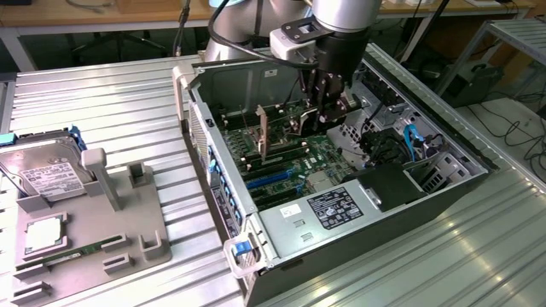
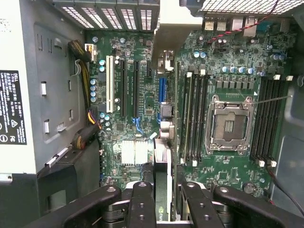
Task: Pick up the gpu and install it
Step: 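Insert the gpu into the slot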
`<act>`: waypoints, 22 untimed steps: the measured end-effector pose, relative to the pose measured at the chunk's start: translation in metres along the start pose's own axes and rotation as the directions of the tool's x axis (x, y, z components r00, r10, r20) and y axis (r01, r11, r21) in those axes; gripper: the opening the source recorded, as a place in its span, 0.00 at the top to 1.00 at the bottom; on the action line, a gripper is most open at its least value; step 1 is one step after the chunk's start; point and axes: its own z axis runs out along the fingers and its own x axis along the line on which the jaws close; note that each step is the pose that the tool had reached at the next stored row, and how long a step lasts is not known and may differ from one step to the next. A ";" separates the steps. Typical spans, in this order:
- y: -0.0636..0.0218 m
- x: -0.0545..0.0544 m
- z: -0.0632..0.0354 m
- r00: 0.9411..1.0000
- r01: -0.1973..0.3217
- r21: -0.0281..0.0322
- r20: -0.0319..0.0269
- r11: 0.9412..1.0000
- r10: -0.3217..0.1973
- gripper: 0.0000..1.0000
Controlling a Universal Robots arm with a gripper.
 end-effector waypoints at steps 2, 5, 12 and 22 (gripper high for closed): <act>0.0002 0.000 0.0017 1.000 0.000 0.000 0.000 1.000 0.000 0.73; 0.0005 0.000 0.0043 1.000 0.000 0.000 0.000 1.000 0.000 0.73; 0.0013 0.000 0.0106 1.000 0.000 0.000 0.000 1.000 0.000 0.73; 0.0030 0.001 0.0273 1.000 0.000 -0.005 0.003 1.000 0.000 0.73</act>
